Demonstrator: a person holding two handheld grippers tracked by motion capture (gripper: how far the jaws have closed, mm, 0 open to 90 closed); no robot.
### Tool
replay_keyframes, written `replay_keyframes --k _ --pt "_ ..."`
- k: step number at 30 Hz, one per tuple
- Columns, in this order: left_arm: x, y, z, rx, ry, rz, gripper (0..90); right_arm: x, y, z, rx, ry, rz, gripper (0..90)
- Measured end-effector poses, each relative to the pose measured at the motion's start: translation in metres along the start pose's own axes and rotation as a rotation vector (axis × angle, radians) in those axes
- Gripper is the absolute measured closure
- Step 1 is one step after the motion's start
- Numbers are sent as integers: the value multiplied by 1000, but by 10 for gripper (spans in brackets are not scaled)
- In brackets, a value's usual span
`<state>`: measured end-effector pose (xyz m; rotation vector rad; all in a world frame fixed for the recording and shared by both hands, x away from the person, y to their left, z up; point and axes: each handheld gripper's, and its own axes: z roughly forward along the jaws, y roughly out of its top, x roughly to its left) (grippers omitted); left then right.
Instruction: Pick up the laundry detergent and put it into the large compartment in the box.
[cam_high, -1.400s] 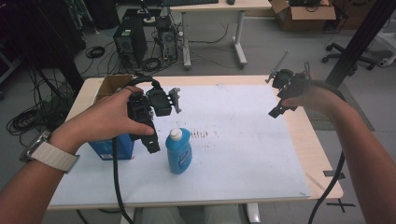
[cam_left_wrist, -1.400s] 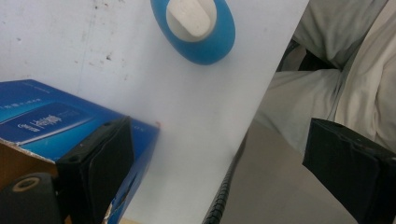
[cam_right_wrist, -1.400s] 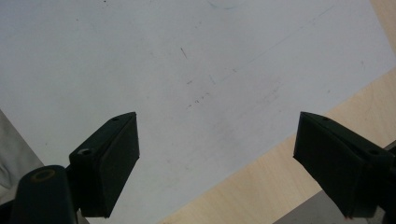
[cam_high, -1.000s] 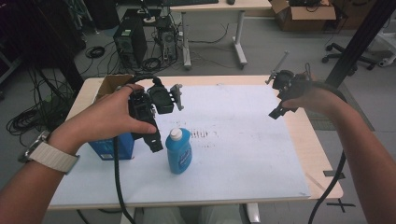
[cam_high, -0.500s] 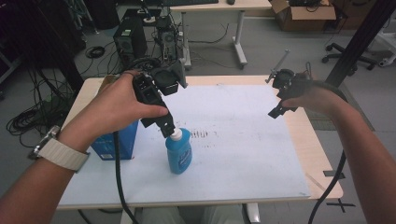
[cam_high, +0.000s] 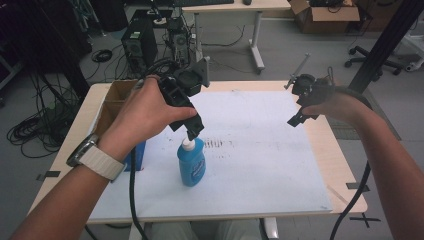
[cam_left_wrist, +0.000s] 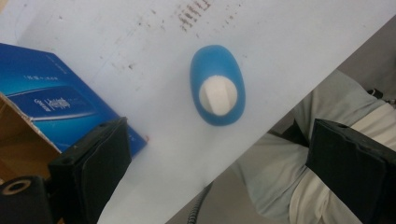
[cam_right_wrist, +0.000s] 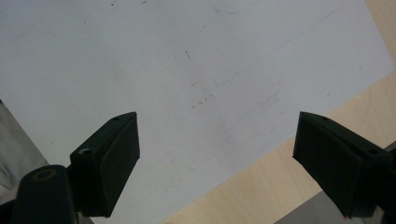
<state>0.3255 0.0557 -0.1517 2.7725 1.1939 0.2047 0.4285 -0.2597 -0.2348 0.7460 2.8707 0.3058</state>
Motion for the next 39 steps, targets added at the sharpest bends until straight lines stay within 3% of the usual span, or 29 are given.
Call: replay_keyframes --k 5,7,19,30,39 --pt "-2 2 7 -24 -6 -15 69 0 1 2 0 3 -2 146" --pt "-4 5 12 -36 -9 -40 68 1 1 2 0 4 -2 146" --pt "-4 11 36 -14 4 -106 69 1 1 4 0 5 -10 146" --pt "-2 12 61 8 6 -133 72 1 1 7 1 8 -14 146" --pt "0 9 84 32 -19 -155 76 1 2 8 0 10 -16 146"
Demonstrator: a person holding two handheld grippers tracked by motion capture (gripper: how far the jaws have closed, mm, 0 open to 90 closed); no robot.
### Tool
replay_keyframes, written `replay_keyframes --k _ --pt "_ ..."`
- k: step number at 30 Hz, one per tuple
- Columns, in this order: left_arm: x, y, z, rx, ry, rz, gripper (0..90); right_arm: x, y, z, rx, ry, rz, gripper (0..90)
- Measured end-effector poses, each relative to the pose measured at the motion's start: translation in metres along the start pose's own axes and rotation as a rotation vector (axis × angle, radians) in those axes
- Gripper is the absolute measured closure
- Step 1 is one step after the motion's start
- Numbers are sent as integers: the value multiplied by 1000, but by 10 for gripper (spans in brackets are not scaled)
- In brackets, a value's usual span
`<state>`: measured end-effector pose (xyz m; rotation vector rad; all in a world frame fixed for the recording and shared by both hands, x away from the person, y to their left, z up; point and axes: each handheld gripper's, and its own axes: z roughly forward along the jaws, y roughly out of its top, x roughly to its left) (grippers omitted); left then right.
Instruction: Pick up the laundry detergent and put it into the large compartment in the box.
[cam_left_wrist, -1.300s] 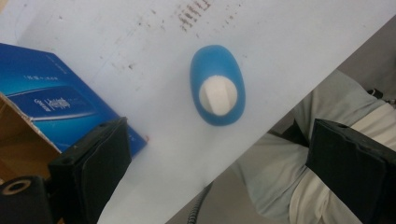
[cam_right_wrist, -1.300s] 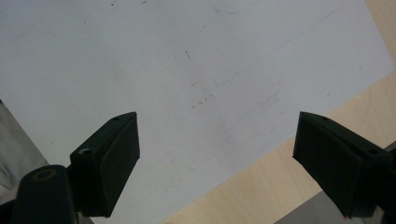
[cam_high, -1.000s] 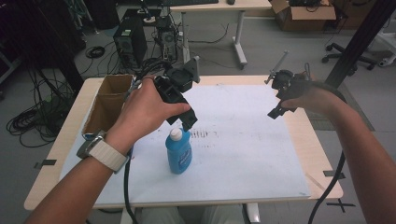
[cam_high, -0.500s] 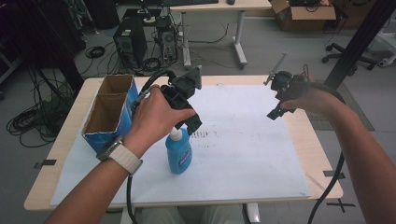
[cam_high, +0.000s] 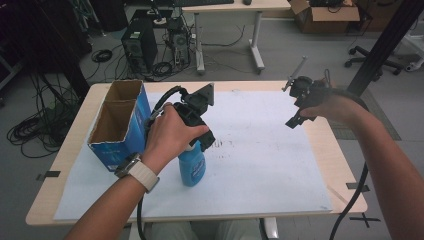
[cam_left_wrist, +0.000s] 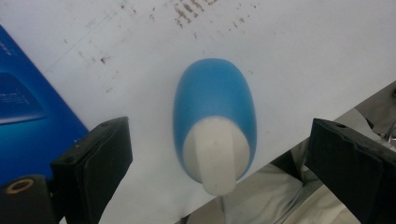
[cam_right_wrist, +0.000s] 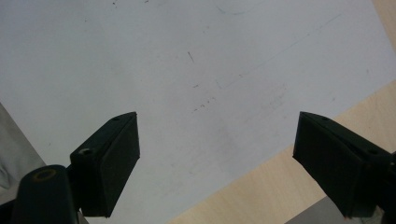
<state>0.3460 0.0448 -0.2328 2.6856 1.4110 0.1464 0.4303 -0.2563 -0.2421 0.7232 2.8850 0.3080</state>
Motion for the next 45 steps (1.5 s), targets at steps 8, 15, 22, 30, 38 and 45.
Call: replay_keyframes --k 8,15,22,30,38,45 --pt "0 -2 20 17 -9 -6 77 1 1 1 0 2 -5 146" --pt "-2 -3 33 31 -12 -7 78 1 0 2 3 3 -2 146" --pt "-1 -2 40 31 -13 -19 92 0 -2 3 5 8 0 146" --pt "-1 -1 43 37 -9 -32 128 0 -1 4 2 9 -5 146" --pt "0 -2 47 49 -4 -34 169 1 0 5 4 6 -9 148" --pt "0 -2 49 50 0 -39 213 1 1 5 3 4 -12 150"
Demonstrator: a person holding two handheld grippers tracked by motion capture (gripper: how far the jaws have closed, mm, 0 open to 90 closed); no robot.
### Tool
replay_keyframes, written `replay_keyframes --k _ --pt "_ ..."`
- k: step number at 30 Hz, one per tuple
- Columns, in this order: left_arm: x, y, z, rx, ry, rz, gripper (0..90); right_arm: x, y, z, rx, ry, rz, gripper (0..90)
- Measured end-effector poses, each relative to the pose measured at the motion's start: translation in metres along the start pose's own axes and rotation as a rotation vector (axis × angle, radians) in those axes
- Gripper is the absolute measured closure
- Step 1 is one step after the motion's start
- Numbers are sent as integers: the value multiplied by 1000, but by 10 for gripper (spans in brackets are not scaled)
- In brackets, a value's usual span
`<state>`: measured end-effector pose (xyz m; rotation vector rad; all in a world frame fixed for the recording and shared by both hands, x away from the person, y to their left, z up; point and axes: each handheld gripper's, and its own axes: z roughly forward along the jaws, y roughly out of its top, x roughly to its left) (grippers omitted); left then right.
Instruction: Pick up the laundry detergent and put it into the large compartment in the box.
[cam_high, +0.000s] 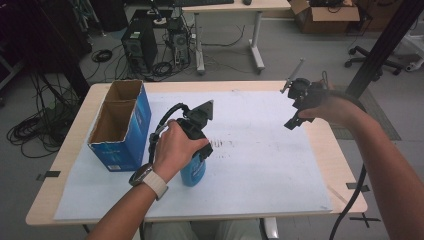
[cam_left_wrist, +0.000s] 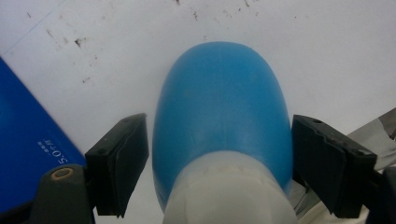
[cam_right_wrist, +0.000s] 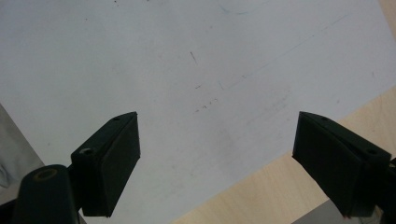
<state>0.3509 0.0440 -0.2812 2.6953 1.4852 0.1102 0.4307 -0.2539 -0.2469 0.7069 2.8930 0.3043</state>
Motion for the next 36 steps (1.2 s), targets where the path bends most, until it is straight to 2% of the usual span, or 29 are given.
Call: replay_keyframes --k 13,19,32,36 --pt "0 0 1 -2 -6 -3 317 0 -1 -1 -3 -1 3 151" --pt "0 0 1 1 6 -5 368 0 -1 -1 -5 -1 5 151" --pt "1 0 0 2 2 7 374 -1 -3 -2 -9 -2 11 151" --pt "1 1 -2 16 -4 16 374 -1 -4 -3 -6 -2 13 152"
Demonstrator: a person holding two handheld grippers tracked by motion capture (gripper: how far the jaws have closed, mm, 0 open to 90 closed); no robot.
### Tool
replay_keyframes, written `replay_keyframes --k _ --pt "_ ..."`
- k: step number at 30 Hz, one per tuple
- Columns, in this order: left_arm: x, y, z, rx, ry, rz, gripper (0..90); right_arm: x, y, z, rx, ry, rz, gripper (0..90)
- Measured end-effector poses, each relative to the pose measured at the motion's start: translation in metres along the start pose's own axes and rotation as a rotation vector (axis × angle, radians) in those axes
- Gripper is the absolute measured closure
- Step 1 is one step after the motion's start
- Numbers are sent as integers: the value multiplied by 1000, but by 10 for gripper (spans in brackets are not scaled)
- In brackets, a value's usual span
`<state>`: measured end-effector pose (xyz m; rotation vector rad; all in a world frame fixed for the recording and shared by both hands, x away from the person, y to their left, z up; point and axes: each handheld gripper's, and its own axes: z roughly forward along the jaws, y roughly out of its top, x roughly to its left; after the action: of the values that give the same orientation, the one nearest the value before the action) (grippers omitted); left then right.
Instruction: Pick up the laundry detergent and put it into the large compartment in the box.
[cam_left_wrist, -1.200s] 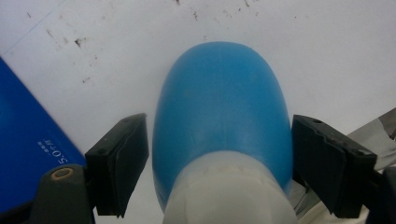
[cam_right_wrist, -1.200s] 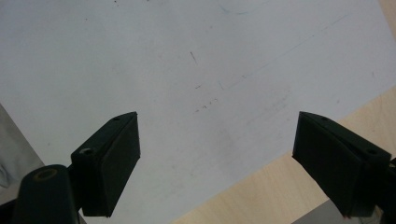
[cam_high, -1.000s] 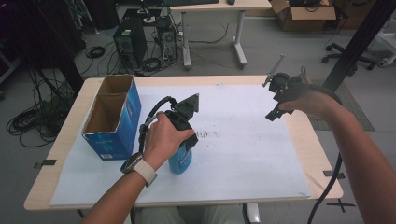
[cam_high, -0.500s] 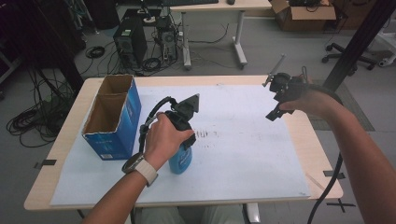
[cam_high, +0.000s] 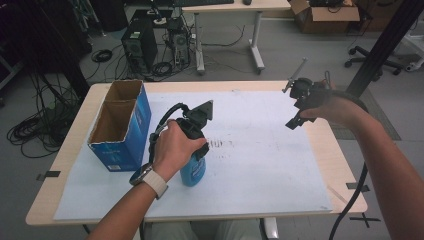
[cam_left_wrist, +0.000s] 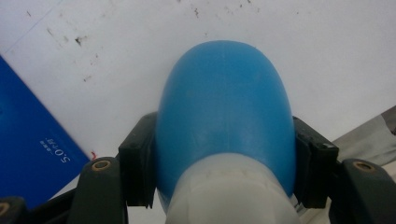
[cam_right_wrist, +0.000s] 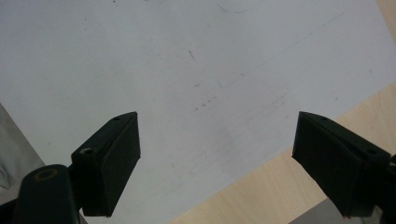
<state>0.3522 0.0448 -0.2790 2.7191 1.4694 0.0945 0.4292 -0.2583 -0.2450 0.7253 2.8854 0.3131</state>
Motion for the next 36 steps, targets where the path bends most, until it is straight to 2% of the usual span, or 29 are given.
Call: replay_keyframes --k 9,18,24,30,36 --pt "-1 0 -21 -8 -1 9 375 0 -2 -3 -3 -3 3 152" --pt "5 -1 -53 -23 7 -3 375 0 -5 -4 -2 -5 5 152" --pt "7 -1 -68 -14 11 -3 375 1 -4 -4 1 -4 2 153" --pt "13 0 -95 -17 1 -25 375 2 -3 -5 2 -7 0 153" --pt "24 -1 -121 -41 -6 -68 376 3 -3 -7 1 -11 -4 153"
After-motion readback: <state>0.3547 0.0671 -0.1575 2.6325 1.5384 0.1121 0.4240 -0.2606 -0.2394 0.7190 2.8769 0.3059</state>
